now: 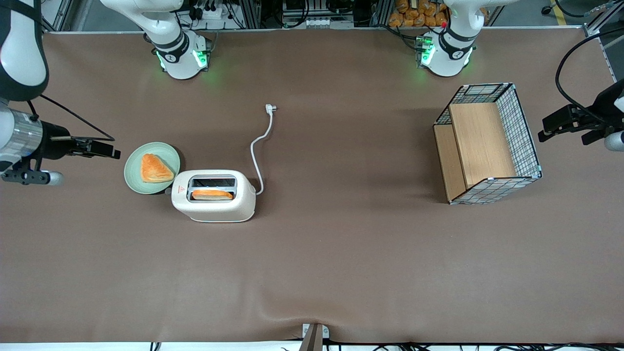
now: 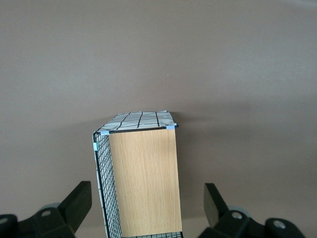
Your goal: Press toaster button with right arm
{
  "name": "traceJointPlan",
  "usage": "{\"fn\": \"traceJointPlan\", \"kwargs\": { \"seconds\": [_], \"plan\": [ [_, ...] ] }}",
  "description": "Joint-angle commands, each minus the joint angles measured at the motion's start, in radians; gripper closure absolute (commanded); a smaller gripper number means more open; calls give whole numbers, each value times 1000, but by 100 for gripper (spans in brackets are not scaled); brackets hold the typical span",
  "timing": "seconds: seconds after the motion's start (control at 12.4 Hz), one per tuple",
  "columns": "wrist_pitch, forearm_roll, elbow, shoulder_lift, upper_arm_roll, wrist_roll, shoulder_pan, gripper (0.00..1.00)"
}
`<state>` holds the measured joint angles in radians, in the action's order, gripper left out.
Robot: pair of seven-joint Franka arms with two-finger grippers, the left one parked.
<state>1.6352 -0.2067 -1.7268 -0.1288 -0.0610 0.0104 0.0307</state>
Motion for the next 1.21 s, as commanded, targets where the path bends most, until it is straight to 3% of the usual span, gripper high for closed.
{"fn": "traceJointPlan", "kwargs": {
  "seconds": [0.0,0.08,0.16,0.81,1.13],
  "plan": [
    [9,-54,-4,-21,-5,3,-8,65],
    [11,-77,-4,-35,-5,5,-6,88],
    [12,-89,-4,-49,-5,6,-8,100],
    [216,-117,-88,-94,-3,45,-64,100],
    [232,-138,-86,-124,-3,71,-72,100]
  ]
}}
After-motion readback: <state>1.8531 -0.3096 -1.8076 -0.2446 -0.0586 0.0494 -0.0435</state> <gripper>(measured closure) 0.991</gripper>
